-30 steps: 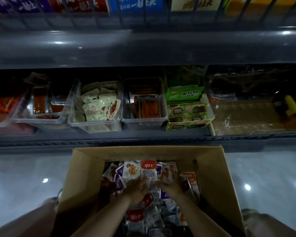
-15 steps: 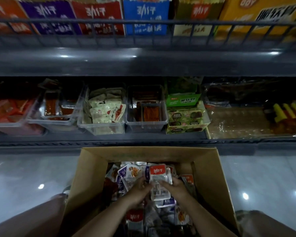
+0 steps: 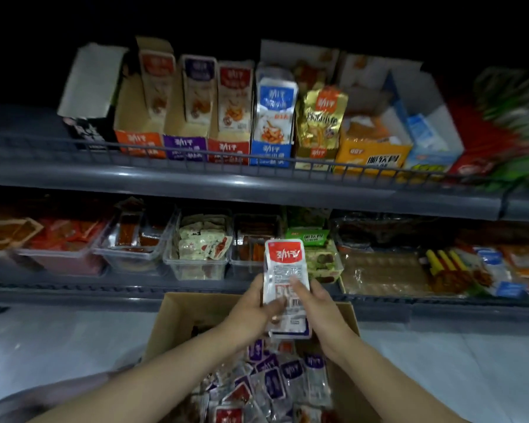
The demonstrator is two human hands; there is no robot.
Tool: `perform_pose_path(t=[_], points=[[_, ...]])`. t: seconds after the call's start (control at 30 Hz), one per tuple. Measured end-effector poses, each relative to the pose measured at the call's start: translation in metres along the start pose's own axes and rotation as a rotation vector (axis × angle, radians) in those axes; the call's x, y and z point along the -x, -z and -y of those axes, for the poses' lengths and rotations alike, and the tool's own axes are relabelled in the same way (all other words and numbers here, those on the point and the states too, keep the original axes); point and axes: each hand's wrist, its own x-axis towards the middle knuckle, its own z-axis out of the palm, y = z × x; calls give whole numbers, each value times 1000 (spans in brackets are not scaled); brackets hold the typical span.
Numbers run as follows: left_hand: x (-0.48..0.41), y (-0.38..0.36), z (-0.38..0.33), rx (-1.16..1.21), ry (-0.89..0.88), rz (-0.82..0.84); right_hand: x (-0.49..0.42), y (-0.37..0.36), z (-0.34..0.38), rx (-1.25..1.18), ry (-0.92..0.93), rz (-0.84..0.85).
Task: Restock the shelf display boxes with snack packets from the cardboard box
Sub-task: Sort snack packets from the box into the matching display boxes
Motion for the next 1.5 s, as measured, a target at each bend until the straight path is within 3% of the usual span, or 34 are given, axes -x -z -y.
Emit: perform_pose_path(t=[0.1, 0.27, 0.43, 0.67, 0.83, 0.97, 1.07, 1.23, 1.5], points=[[27, 7, -34, -27, -156, 3, 36, 3, 35, 46, 151, -68], [53, 18, -56, 13, -167, -5, 66, -2, 64, 2, 292, -25], [49, 23, -59, 95, -14, 54, 59, -2, 60, -70, 188, -31], [31, 32, -57, 485, 207, -25, 50, 14, 63, -315, 8, 41], [28, 27, -55, 455, 246, 14, 48, 13, 58, -104, -13, 54], [31, 18, -51, 365, 275, 149, 50, 4, 52, 8, -25, 154], [28, 21, -47, 368, 299, 101, 49, 1, 49, 108, 52, 138], [28, 22, -45, 295, 175, 47, 42, -3, 37, -114, 102, 4], [25, 27, -45, 276, 136, -44, 43, -5, 32, -299, -137, 138]])
